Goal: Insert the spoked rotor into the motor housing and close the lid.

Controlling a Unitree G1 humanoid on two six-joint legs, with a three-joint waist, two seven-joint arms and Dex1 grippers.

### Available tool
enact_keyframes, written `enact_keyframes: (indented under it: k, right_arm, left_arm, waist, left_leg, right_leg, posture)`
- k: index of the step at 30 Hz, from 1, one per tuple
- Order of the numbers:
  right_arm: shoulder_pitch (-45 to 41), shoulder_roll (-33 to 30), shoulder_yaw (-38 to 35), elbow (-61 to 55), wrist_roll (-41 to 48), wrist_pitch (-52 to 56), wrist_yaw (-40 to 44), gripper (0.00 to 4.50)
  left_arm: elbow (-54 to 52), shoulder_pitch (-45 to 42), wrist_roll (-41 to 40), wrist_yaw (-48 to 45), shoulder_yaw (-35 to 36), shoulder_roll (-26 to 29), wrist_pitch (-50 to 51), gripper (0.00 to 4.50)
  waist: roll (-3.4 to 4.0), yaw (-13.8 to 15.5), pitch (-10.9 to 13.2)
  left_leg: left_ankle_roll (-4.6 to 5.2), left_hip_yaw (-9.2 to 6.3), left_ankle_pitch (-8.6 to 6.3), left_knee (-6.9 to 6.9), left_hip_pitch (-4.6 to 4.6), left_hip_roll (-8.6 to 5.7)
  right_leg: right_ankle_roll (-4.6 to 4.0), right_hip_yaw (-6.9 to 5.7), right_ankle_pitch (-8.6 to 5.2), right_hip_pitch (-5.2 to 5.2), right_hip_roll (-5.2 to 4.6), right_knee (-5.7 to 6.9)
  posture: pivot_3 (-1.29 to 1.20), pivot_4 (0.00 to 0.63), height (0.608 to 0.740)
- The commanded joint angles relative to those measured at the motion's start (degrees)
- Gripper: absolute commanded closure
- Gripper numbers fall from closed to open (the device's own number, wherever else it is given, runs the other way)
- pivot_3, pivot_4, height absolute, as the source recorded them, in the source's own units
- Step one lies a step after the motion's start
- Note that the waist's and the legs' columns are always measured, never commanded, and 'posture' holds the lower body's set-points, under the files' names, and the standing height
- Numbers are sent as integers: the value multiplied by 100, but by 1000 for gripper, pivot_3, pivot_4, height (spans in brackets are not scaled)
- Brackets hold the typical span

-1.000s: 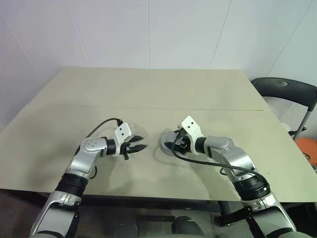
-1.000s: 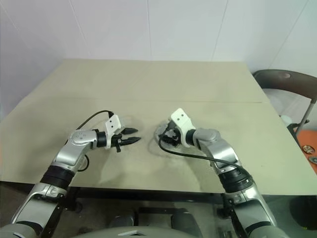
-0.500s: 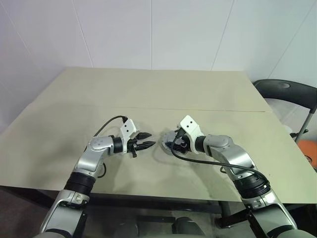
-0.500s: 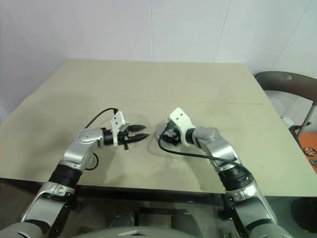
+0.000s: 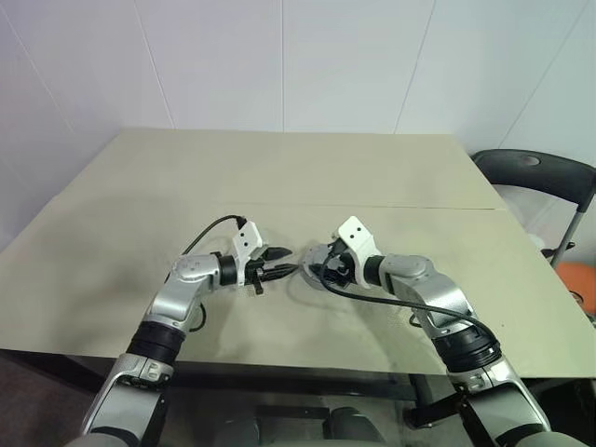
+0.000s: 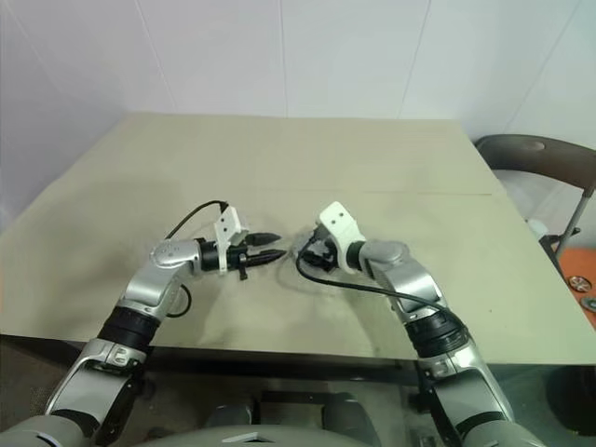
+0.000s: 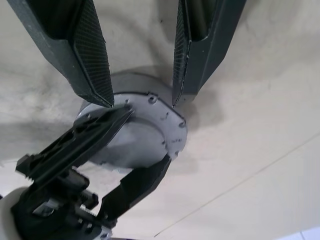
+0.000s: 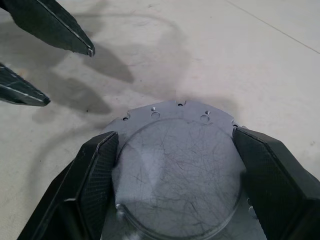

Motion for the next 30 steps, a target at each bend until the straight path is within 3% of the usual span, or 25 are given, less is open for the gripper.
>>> enact_keyframes:
  k: [1,17,25,30]
  right_arm:
    - [212,-261,40,73,-146,139,124,1192]
    - [459,-738,338,-203,-109,257,774,1192]
    - [427,-668,422,-74,-282,216,590,1192]
    - [358,-268,-206,255,-118,26,106,1192]
  left_arm:
    - [-173,-122,-7,15,33,-5,-20,2560]
    - [-121,-148,46,42,11,8,-63,2560]
    - [-106,-189,64,63,-16,-19,-61,2560]
    - [-50,-231,92,117,-15,-71,-101,2560]
  waist:
    - [-1,4,-1]
    - [0,190,-7]
    - [-6,245,-11]
    - [-21,235,-21]
  left_leg:
    - [0,0,0,0,0,0]
    - [17,2,-12,-11,-26,-7]
    - [18,4,-12,-14,-20,-8]
    - [17,5,-12,-9,-15,-7]
  right_leg:
    - [0,0,0,0,0,0]
    - [7,-7,-6,-6,-12,-30]
    - [2,-7,-1,-6,-13,-26]
    - [4,-6,-5,-4,-12,-27]
  posture:
    - [0,0,740]
    - [0,0,740]
    - [0,0,740]
    - [0,0,740]
